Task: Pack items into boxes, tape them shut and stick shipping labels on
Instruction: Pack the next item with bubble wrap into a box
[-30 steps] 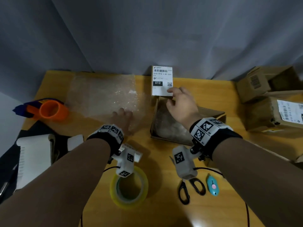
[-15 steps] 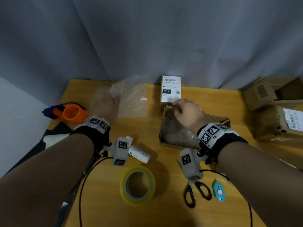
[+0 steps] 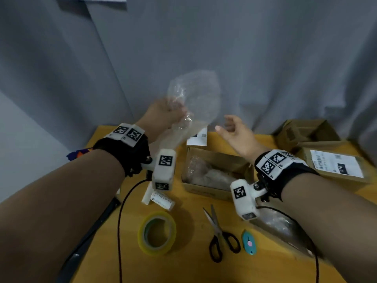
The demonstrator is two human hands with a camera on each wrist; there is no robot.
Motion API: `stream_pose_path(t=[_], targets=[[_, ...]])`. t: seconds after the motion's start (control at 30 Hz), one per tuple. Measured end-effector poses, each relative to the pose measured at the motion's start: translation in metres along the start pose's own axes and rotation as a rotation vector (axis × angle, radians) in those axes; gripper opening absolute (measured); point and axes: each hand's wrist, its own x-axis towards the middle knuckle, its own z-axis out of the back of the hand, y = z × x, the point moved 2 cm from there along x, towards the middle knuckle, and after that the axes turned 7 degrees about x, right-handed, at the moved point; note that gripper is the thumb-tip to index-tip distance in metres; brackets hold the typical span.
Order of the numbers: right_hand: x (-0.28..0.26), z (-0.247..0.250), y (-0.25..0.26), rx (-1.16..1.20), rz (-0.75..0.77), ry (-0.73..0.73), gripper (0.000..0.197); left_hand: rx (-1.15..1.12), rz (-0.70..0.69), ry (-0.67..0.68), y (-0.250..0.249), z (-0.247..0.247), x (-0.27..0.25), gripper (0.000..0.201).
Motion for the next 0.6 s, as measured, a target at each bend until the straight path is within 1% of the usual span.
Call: stream_pose_path(t=[0.07,0.13,0.2,0.23,0.27,0.37,0.4,0.47,0.53,0.6], targets=[[-0.008,0.017,0.003,0.084,-0.003,-0.012,0.067,-0.014,-0.043,0.102,-0.019,-0.016,-0.008,0.007],[-0.014,0.031,0.002,0.144,-0.027,-0.033,0.073,-0.013,-0.065,0.181,-0.031,-0.028,-0.014,0.011],[-0.019,0.043,-0.003,0.236,-0.065,-0.05,0.076,-0.097,-0.057,0.211,-0.036,-0.037,-0.02,0.015],[-0.022,0.048,-0.004,0.275,-0.079,-0.066,0.073,-0.117,-0.054,0.209,-0.036,-0.041,-0.021,0.016],[-0.024,0.053,-0.006,0.285,-0.08,-0.093,0.065,-0.113,-0.047,0.195,-0.037,-0.043,-0.023,0.016],[-0.026,0.063,-0.01,0.26,-0.036,-0.173,0.013,-0.136,-0.003,0.088,-0.038,-0.047,-0.027,0.017],[-0.026,0.065,-0.01,0.275,-0.028,-0.192,0.011,-0.123,0.011,0.033,-0.036,-0.045,-0.026,0.018],[-0.026,0.068,-0.011,0.364,-0.023,-0.195,0.018,-0.048,0.016,-0.048,-0.03,-0.041,-0.026,0.024],[-0.026,0.067,-0.005,0.447,-0.014,-0.138,0.022,-0.039,0.032,-0.082,-0.024,-0.036,-0.027,0.029],[-0.026,0.063,0.001,0.448,-0.003,-0.076,0.025,-0.086,0.083,-0.098,-0.02,-0.033,-0.028,0.029]])
